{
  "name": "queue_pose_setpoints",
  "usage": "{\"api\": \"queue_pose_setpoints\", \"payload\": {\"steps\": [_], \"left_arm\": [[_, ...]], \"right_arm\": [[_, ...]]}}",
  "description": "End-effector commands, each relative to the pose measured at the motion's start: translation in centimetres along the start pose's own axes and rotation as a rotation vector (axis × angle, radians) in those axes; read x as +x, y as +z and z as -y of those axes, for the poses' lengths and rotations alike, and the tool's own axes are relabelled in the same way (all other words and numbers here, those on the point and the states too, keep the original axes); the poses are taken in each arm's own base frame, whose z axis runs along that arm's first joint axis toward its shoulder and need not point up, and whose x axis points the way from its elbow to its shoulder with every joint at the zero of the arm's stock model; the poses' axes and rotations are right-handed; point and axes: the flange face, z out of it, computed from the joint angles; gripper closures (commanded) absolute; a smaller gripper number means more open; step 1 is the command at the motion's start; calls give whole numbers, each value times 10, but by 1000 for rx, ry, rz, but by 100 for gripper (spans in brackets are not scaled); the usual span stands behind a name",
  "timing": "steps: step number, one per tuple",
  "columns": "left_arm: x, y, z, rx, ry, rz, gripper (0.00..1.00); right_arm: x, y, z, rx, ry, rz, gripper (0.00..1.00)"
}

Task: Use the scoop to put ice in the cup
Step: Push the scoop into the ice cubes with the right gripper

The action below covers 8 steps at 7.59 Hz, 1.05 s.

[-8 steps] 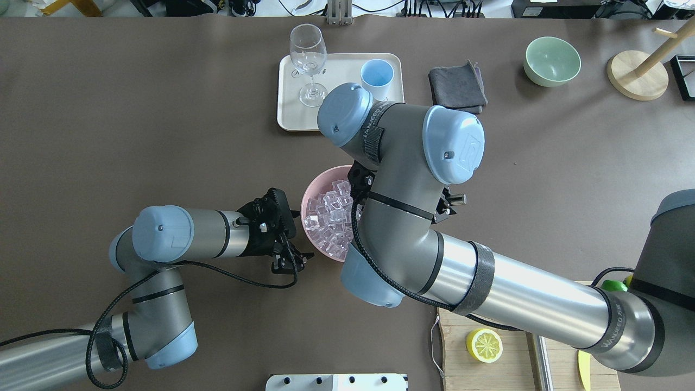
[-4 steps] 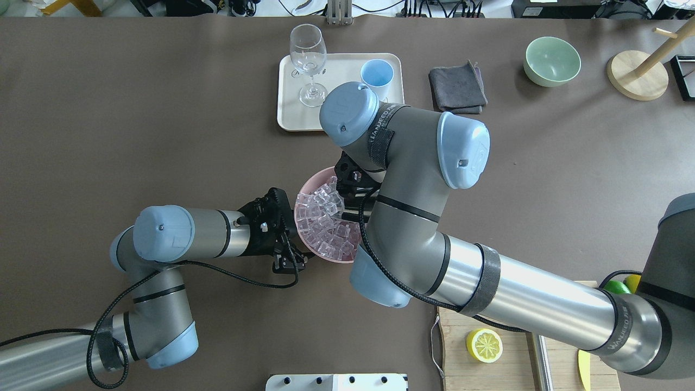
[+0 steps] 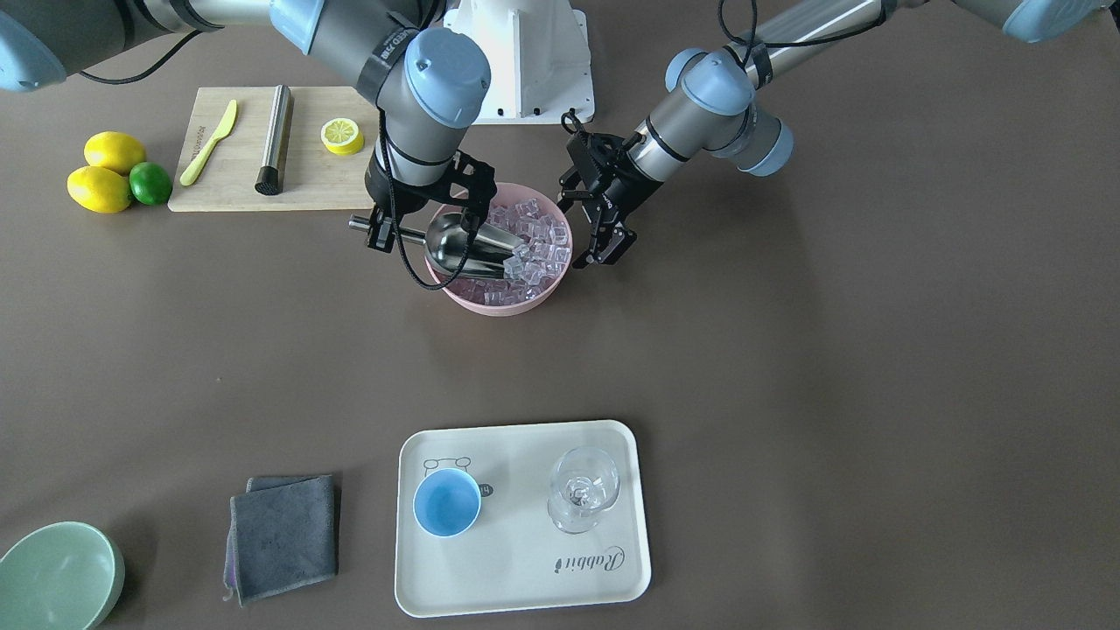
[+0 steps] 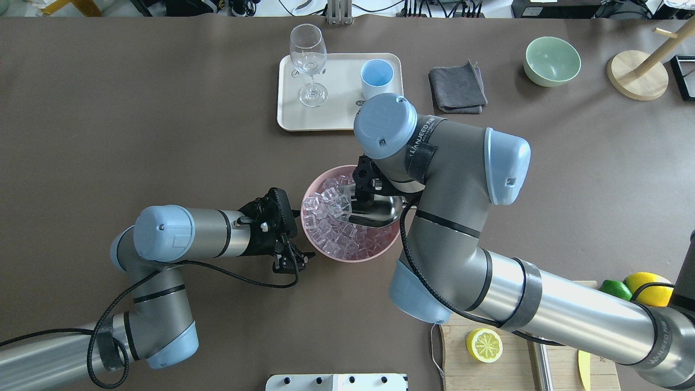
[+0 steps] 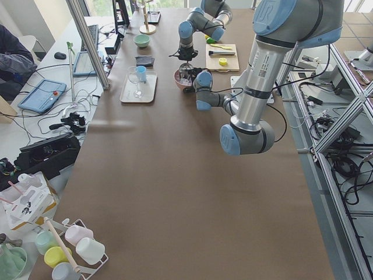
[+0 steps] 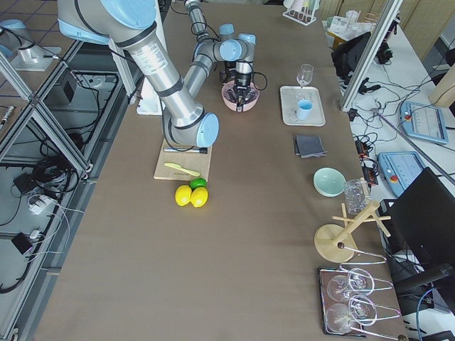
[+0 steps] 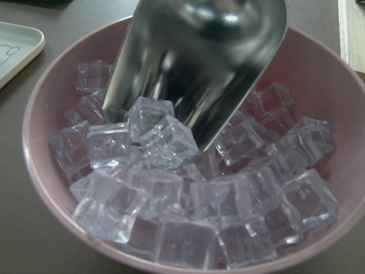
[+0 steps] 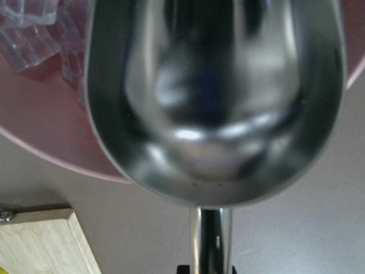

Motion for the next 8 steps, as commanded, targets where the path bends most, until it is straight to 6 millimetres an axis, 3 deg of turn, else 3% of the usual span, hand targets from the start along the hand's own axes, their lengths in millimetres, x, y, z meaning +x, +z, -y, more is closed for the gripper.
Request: {"api": "queue_pose_setpoints", "payload": {"steps": [1,3,5,8], "left_arm": [[0,0,0,1,0,0,2],[0,0,0,-1,1,0,2],[0,0,-2,-2,1,0,2],[0,0,-2,-1,1,0,2]], "right_arm": [[-5,5,-17,108,1,-38,100],[-9,-7,-18,170,45,-56,100],[-16,8,-43,281,43,-89,100],[-28,13,-79,501,102,-138,100]]}}
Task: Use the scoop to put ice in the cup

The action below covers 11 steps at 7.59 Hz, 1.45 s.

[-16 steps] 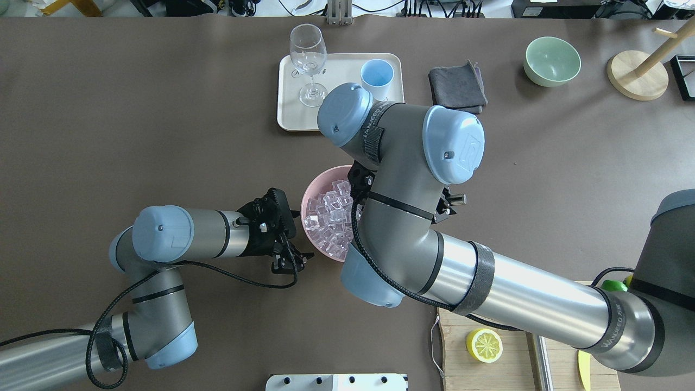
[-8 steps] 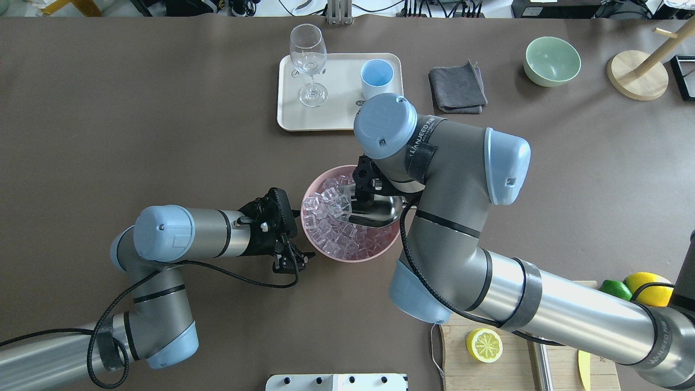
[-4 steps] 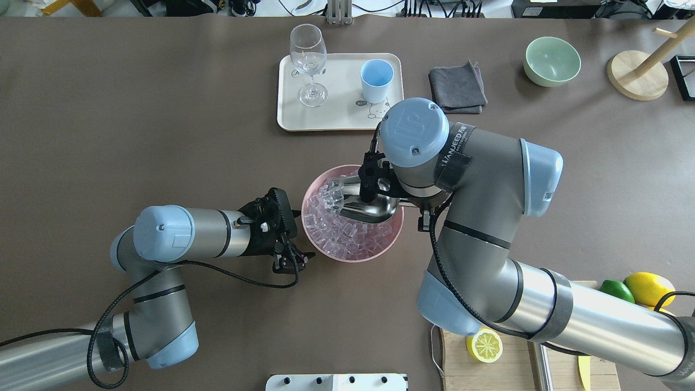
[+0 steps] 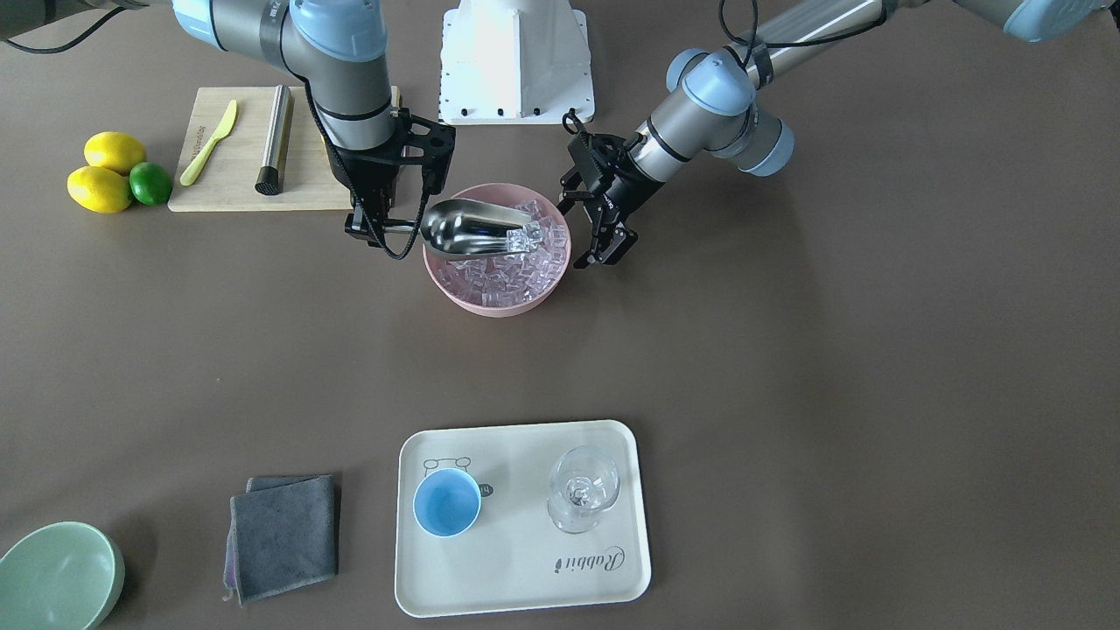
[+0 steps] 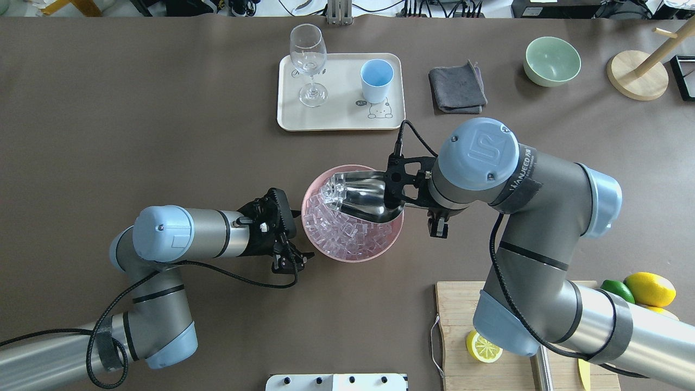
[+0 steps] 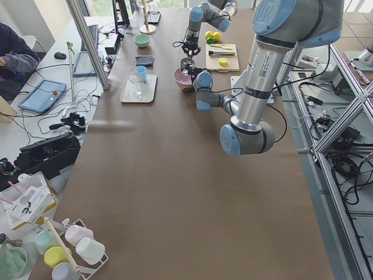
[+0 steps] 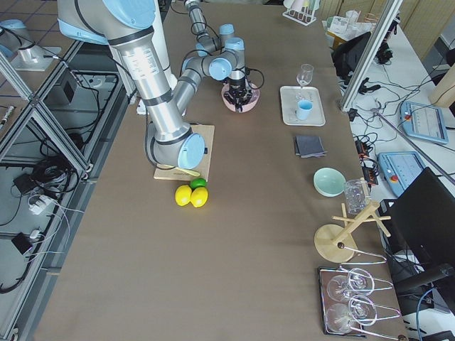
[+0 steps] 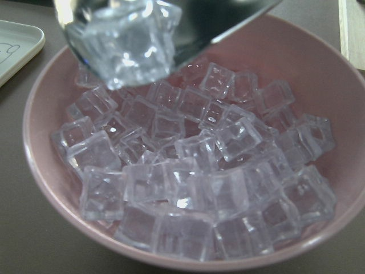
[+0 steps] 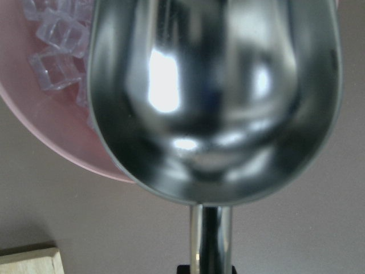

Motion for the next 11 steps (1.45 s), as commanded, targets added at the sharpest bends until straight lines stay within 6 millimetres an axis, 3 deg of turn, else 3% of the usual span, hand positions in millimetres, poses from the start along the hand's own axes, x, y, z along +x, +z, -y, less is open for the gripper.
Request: {"api": "queue_pose_setpoints", "payload": {"steps": [1,3,5,7,9,10,11], "left_arm": [[0,0,0,1,0,0,2],[0,0,-2,-2,0,0,2],[-3,-2,-3,1,1,4,2],[-12,-9,-10,11,2,15,2],[-49,-38,-23,75,1,62,2],[-73,-52,-31,63,-11,75,2],[-102,-74,-50,25,-66,62,2]], "right_arm": [[-7,-10,-23,208,88,-46,100],[8,-30,-24,314,192,-76,100],[41,-38,-47,311,251,-112,100],[56,-38,-57,290,361,-66,100],[83,-43,-45,128,539,80,100],[103,-51,-50,8,645,184,100],[109,-47,-48,-88,707,239,100]]}}
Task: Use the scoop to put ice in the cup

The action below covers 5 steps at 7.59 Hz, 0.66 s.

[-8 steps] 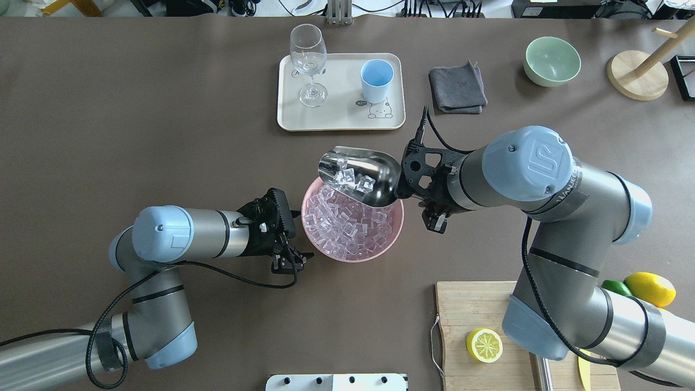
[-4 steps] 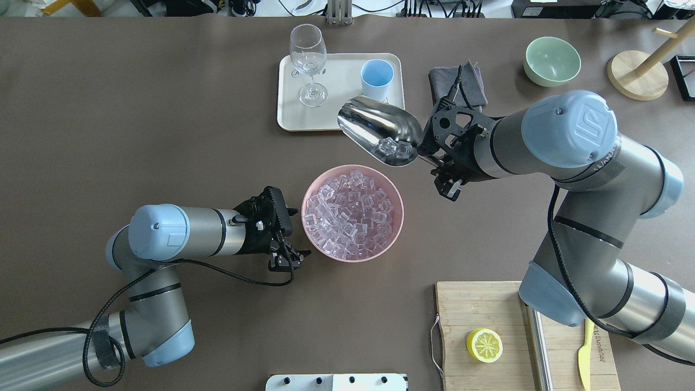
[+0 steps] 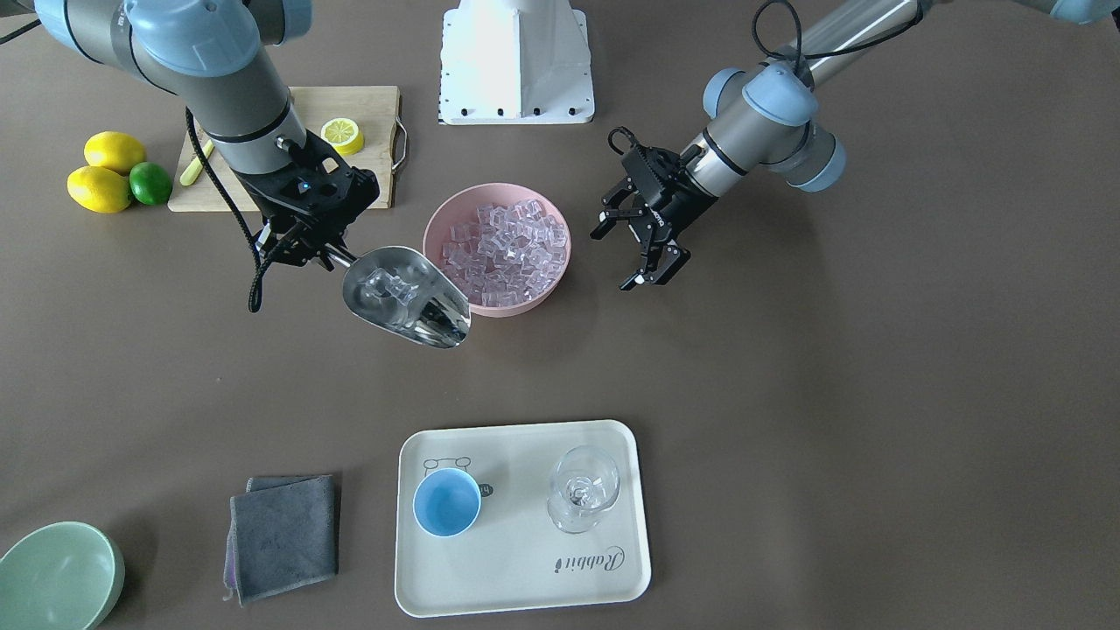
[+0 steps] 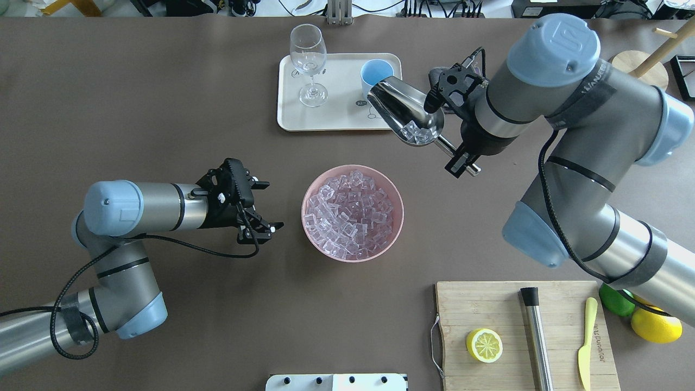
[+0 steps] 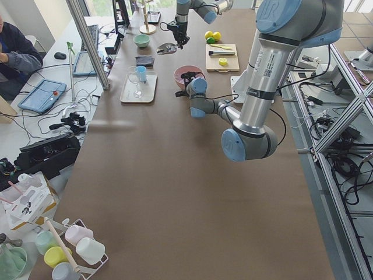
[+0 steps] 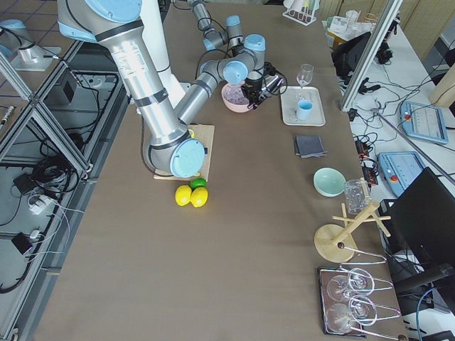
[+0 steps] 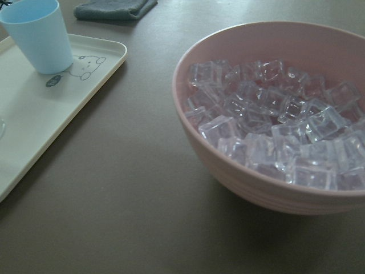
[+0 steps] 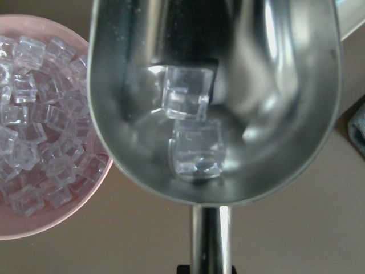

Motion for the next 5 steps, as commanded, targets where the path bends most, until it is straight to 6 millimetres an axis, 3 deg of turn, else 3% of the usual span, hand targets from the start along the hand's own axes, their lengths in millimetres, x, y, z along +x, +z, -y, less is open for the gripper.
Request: {"api": "queue_pose_setpoints", "payload": {"steps": [1,3,4,5], "left_arm": [[-75,-52,-30,-65,-89,-27,2],[-125,-78,-52,-164,-185,55,2],[-147,-87,-60,-213,-226,102,2],[-178,-109,-69,-239,-282,170,2]], "right_arm": [[14,-2,16,-274,216,77,100],[48,8,63,-375,339,107,100],[48,14,112,-431,376,94,100],[50,18,146,-463,391,75,100]]}}
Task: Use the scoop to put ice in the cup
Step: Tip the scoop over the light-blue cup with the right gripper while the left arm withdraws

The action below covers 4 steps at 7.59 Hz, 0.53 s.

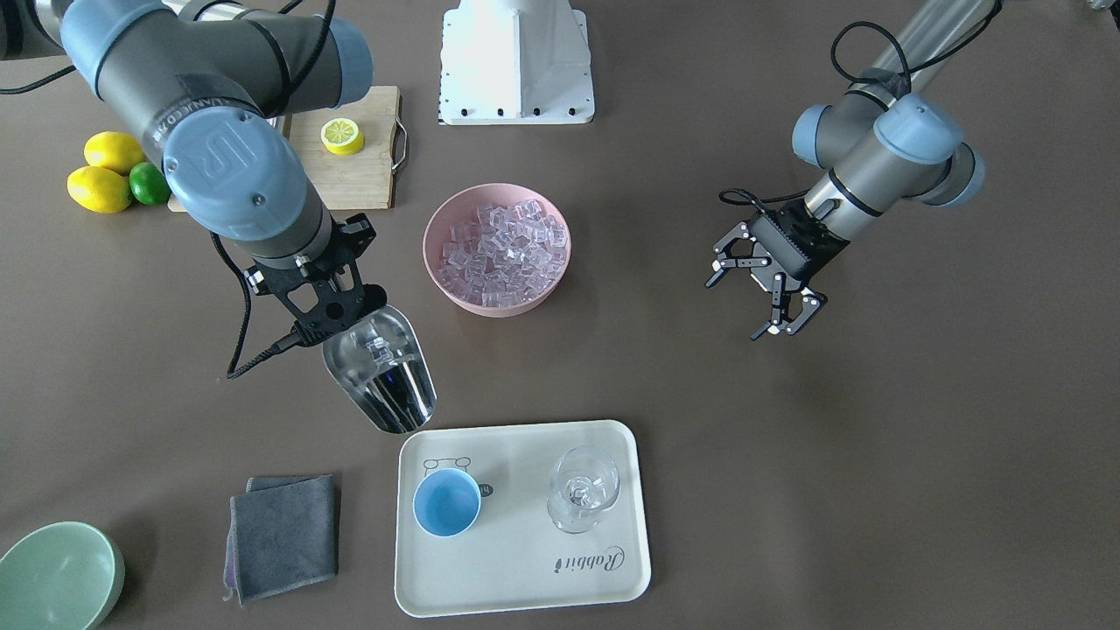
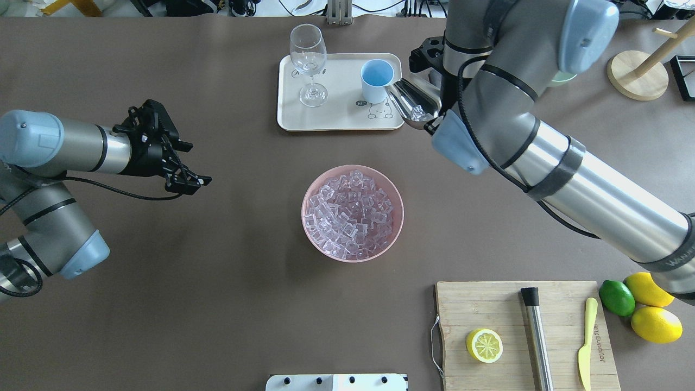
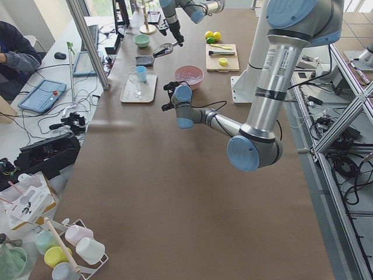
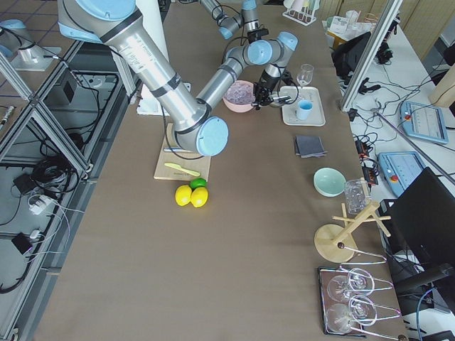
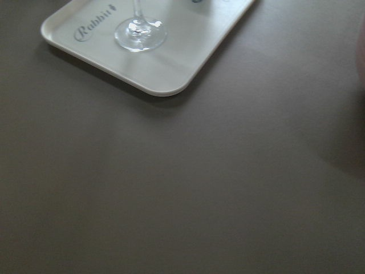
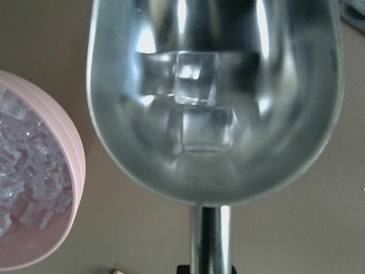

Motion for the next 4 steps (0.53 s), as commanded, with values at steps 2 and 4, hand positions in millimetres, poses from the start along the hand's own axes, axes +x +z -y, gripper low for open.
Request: {"api": "queue_pose_setpoints", "payload": {"steps": [2,4], "left_arm": [[-119,-78,-37,-147,-238,132,2],[-183,-148,-60,-267,-513,85,2]], "right_arm": [[-21,-31,88,-133,69,-53,100],[-20,-44,98,-243,69,-57,100]]}}
